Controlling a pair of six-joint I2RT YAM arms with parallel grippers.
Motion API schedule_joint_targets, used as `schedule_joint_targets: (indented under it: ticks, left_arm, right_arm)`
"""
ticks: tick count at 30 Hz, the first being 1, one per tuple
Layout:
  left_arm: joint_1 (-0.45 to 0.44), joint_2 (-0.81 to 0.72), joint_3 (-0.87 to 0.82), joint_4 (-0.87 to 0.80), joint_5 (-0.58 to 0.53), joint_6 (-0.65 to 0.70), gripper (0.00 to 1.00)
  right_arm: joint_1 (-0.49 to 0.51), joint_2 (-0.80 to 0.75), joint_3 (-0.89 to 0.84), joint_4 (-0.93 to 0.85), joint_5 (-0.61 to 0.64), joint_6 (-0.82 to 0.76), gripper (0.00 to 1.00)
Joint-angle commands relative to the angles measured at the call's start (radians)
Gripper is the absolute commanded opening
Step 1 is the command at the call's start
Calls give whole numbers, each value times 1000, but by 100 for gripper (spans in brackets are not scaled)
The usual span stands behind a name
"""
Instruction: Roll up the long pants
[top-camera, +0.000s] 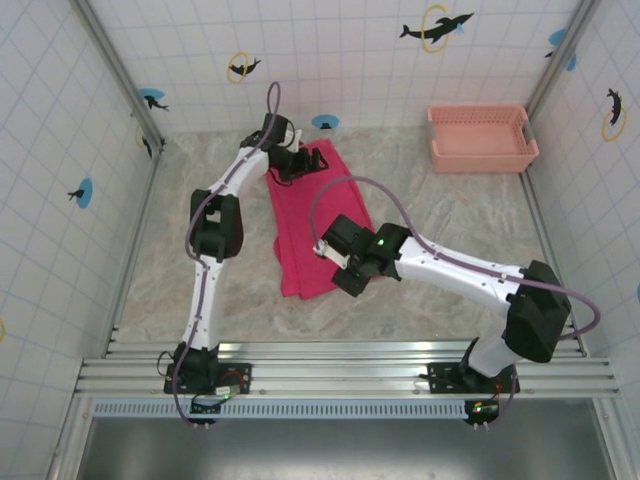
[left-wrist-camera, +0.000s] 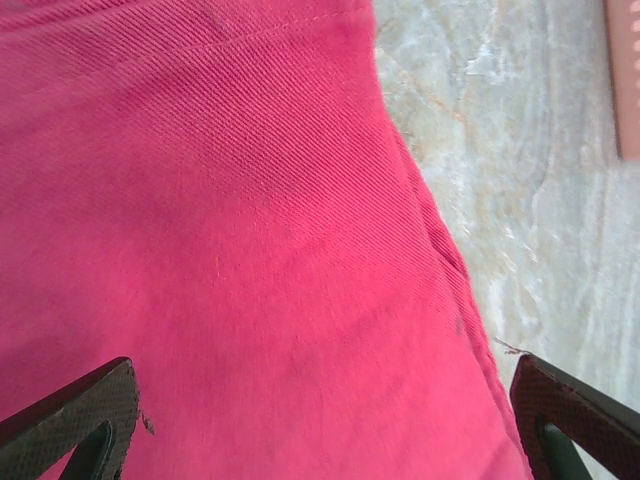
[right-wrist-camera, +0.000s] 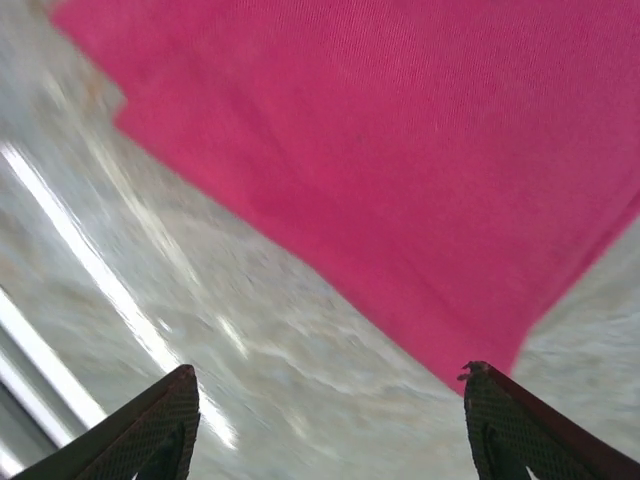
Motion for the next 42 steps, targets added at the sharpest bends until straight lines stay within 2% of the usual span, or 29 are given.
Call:
schedule_joint_targets:
  ticks: [1,6,14,19,23,30,35,42]
  left_arm:
    - [56,-198,-22,-62,1,61,98]
    - [122,-406,-183,-87,-46,107,98]
    - [173,-716,-688,-18,-124,181,97]
    - [173,-816,-910,-8,-143,219,98]
    - [173,-888,-1020,-31,-212,258,97]
    - [173,-1056,-1135,-80,-399,324,98]
    - [173,-1151,-1200,-116,-455,366,98]
    - [173,-1280,-1291,-169,-490,387,97]
  right_arm:
    - [27,4,-96,4,183,-281,72]
    - [29,79,-145,117,172,-337,70]
    - [31,197,-135,220,114,-376,68]
    - [30,277,-116,288,72,-414,57]
    - [31,313,-95,338,24,-429,47]
    - [58,368,4,296,-93,-371,27]
    - [86,393,76,284,-172,-284,15]
    - [96,455,227,240,-277,-215,7]
